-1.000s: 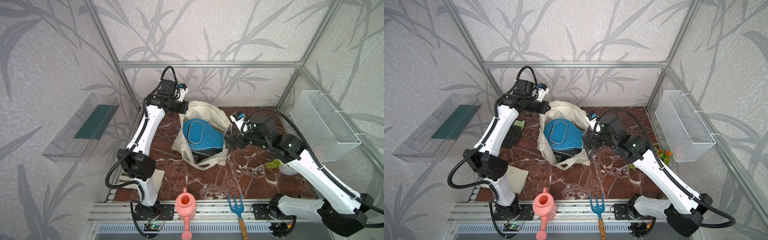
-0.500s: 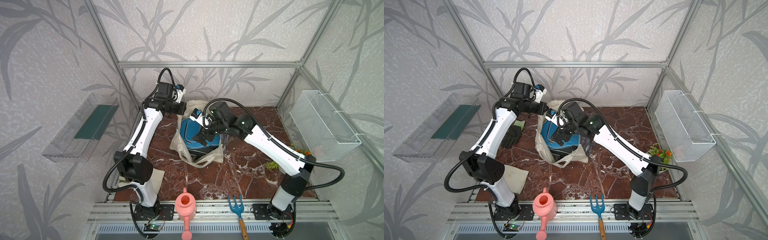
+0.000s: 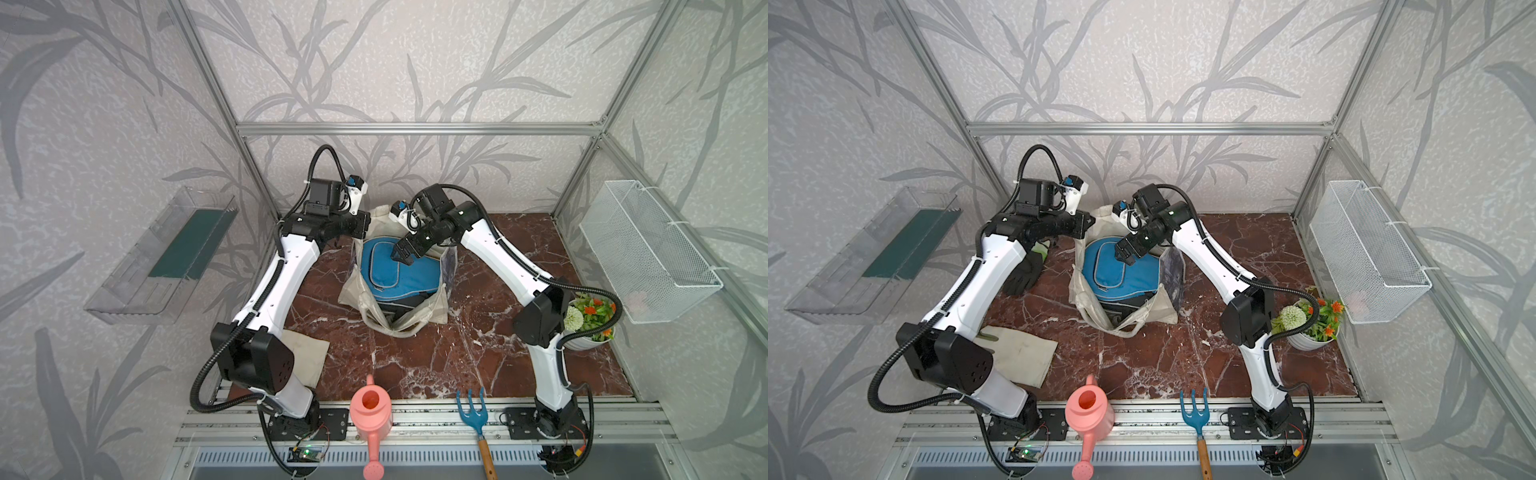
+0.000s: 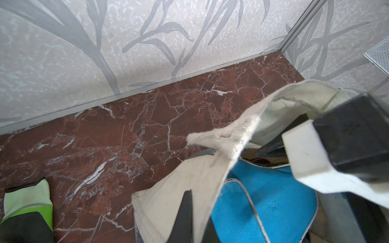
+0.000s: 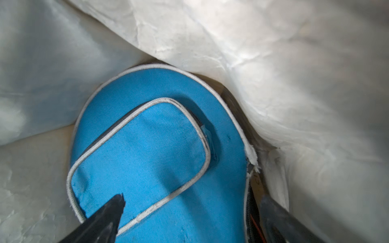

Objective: Remove the ping pong set from the canvas bag
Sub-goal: Pick up the ping pong set from the canvas bag.

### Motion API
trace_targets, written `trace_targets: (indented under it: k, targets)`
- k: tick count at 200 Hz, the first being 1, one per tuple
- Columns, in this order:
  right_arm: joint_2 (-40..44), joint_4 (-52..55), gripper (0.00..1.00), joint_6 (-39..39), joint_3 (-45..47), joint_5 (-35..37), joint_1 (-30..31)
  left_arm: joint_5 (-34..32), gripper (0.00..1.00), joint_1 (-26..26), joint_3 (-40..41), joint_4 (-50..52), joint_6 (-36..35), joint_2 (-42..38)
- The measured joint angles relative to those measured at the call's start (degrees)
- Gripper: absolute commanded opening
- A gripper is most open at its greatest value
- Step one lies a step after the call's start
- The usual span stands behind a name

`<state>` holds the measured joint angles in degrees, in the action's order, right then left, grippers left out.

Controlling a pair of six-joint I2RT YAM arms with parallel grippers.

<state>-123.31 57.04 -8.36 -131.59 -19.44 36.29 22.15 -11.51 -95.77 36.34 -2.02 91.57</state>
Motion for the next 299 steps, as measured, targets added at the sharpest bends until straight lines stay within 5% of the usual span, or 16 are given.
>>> trace_targets:
  k: [154,299]
  targets:
    - [-2.34,-5.79,0.99,1.4,9.01,-9.4,-3.91,6.29,0.0,0.66,6.08,-6.95,-1.95,-0.44]
    - [3.52,-11.63,0.99,-0.7,15.58,-0.55,-3.69,10.54,0.0,0.66,6.16,-7.08,-3.96,-0.39]
